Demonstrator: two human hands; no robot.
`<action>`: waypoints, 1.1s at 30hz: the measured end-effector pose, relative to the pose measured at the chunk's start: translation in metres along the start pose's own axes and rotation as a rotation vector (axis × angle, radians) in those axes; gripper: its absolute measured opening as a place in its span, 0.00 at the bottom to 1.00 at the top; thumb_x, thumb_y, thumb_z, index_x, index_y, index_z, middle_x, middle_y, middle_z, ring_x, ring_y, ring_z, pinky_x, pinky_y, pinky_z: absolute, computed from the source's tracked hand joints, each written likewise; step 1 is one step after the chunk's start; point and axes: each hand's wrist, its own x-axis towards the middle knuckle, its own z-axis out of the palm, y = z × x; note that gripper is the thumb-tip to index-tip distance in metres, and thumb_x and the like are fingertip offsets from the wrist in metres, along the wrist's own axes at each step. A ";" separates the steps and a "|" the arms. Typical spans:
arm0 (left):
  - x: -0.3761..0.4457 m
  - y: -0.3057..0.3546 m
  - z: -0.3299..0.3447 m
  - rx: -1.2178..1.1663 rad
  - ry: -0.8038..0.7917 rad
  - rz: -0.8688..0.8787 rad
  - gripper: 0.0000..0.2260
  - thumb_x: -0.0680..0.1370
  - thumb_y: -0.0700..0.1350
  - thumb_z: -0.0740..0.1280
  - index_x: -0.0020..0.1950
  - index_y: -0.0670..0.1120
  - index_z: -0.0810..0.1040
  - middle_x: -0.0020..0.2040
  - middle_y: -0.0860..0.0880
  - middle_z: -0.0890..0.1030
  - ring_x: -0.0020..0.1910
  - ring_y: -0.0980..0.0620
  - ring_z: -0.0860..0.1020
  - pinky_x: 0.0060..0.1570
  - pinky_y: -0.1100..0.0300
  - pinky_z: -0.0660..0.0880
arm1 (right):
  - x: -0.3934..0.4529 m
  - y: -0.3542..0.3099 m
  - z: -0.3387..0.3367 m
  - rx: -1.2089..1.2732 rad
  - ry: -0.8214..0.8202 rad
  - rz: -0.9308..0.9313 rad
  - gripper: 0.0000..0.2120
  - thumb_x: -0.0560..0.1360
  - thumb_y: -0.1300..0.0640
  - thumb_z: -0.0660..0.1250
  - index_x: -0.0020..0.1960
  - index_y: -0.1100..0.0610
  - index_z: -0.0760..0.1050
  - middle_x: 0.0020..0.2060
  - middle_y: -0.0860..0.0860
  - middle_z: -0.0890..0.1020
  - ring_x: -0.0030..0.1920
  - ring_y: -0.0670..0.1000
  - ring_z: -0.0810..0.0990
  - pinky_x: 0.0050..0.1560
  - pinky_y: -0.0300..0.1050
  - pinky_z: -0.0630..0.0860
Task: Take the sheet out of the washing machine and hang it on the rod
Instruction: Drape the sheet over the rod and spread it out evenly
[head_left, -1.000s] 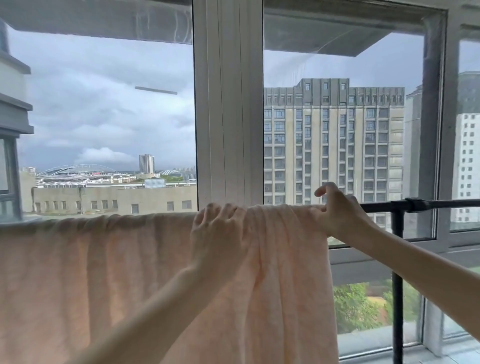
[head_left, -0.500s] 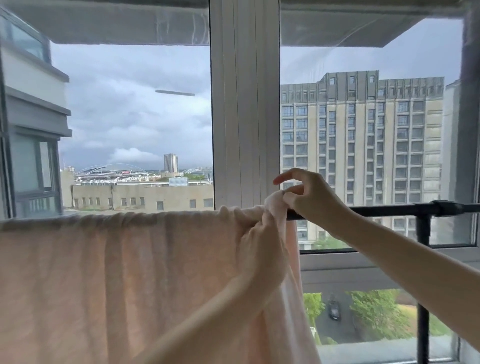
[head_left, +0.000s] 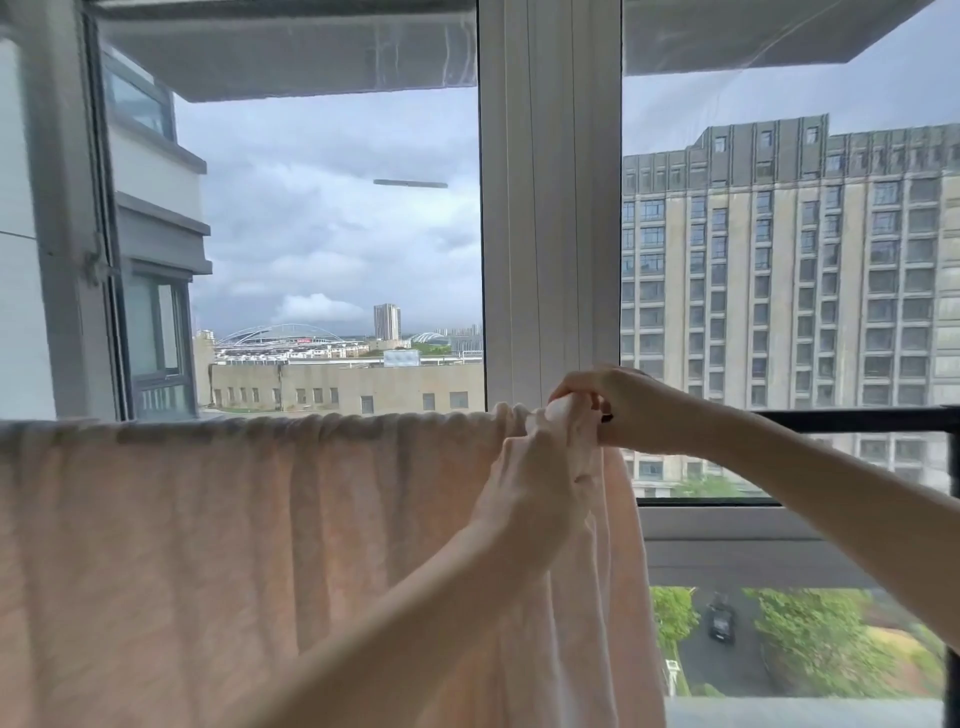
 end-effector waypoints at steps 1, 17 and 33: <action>-0.001 -0.002 -0.001 0.067 0.026 0.058 0.12 0.80 0.43 0.63 0.61 0.56 0.68 0.42 0.55 0.71 0.46 0.52 0.75 0.44 0.59 0.71 | 0.002 -0.001 0.000 0.010 -0.005 0.006 0.12 0.72 0.58 0.73 0.54 0.54 0.78 0.41 0.45 0.81 0.41 0.43 0.80 0.43 0.39 0.77; 0.016 -0.035 -0.099 -0.117 0.155 -0.118 0.07 0.75 0.52 0.71 0.50 0.55 0.75 0.40 0.52 0.76 0.38 0.55 0.75 0.33 0.72 0.68 | 0.078 -0.073 -0.016 0.091 0.131 -0.059 0.07 0.78 0.59 0.66 0.52 0.60 0.81 0.44 0.54 0.84 0.40 0.52 0.84 0.44 0.50 0.82; -0.019 -0.138 -0.140 -0.326 0.227 -0.468 0.10 0.70 0.54 0.75 0.36 0.49 0.81 0.33 0.51 0.82 0.31 0.60 0.80 0.34 0.66 0.76 | 0.115 -0.108 0.037 0.410 -0.274 0.062 0.12 0.76 0.66 0.66 0.55 0.55 0.70 0.47 0.51 0.82 0.45 0.51 0.83 0.46 0.42 0.81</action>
